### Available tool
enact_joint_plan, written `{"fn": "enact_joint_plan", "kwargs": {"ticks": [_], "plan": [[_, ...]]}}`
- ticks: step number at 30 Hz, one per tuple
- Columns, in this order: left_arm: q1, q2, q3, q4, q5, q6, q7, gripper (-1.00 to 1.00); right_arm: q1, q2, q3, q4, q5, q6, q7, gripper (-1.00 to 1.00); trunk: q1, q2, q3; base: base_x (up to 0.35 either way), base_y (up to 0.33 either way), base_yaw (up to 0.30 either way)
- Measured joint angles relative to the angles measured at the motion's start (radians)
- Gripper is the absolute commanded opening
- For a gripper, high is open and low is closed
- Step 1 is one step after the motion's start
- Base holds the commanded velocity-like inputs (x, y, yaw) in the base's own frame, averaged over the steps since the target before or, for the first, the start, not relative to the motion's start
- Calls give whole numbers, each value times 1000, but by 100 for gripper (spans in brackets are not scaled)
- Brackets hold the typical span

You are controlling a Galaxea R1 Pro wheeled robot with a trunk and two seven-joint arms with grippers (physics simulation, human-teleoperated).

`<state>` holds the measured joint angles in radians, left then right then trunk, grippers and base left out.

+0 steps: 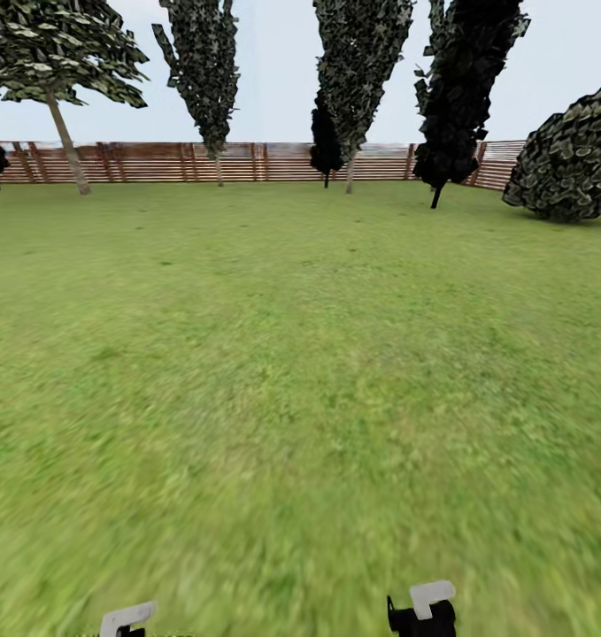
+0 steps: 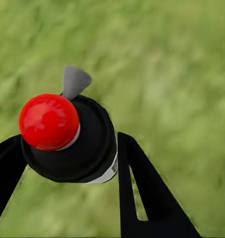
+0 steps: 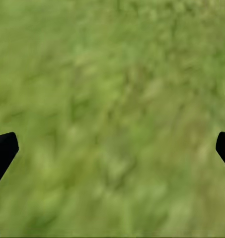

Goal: In the garden, pick up the pesticide atomizer on the floor and spray pesticide onto both trees until each tree trunk is fully covered.

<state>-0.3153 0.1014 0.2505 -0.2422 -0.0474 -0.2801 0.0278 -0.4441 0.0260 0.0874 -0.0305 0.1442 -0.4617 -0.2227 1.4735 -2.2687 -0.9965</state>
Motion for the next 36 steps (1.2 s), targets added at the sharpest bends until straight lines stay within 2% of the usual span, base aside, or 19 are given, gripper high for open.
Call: {"fn": "enact_joint_plan", "kwargs": {"ticks": [15,26,36], "plan": [[0,2,1,0,0,1,0,-100,0,0,0,0,0,0,0,100,0,0,0,145,281,281],[0,0,-1,0,-1,0,0,-100,0,0,0,0,0,-1,0,100,0,0,0,38,24,281],[0,2,1,0,0,1,0,-100,0,0,0,0,0,0,0,100,0,0,0,316,66,281]]}}
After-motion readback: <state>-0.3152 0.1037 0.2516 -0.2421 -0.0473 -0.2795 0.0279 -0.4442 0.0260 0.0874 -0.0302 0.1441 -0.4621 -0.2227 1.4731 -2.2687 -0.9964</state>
